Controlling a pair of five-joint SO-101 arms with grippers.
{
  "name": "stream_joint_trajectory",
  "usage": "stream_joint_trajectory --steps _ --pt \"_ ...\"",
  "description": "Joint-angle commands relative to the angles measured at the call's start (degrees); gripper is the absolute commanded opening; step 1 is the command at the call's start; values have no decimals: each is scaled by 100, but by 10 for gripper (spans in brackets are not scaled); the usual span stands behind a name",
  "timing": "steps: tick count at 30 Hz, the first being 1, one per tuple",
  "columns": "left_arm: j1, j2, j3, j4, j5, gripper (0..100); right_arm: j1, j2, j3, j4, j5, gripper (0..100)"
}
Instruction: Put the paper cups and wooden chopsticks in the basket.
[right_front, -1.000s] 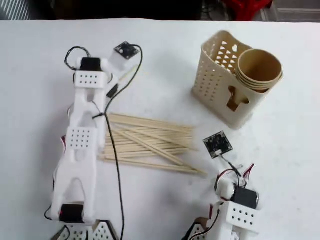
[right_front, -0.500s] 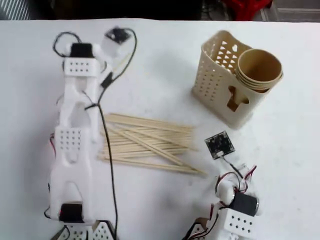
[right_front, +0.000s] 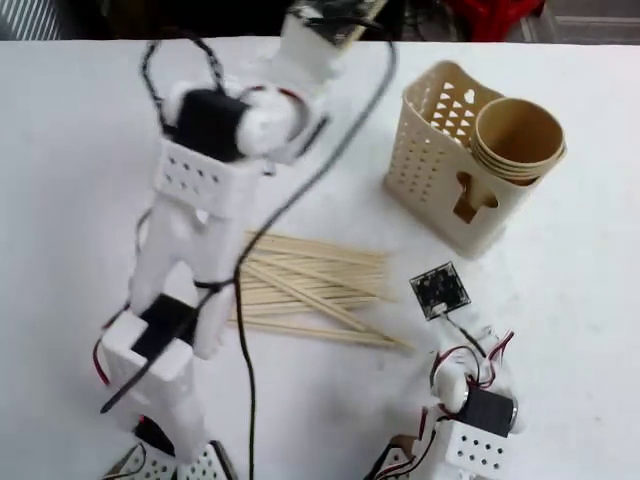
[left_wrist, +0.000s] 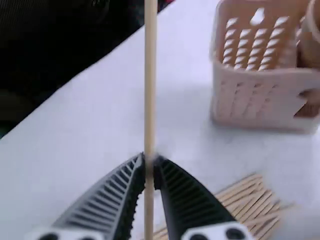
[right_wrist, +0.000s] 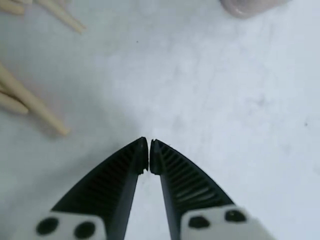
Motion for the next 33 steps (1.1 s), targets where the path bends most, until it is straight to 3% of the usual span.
stream_joint_trajectory --steps 1,6,13,18,21,33 --pt "338 -286 18 -1398 756 21 48 -66 53 31 18 18" --pt "541 -233 35 -2778 1204 22 31 -66 53 31 18 18" --pt "1490 -119 62 -3437 1108 22 22 -66 53 31 18 18" --pt "1912 760 26 -4580 -53 20 22 -66 53 31 18 18" --pt "1965 1367 9 -5222 -176 20 22 -66 53 31 18 18" --pt "1789 2000 62 -5670 -158 20 22 -66 53 31 18 18"
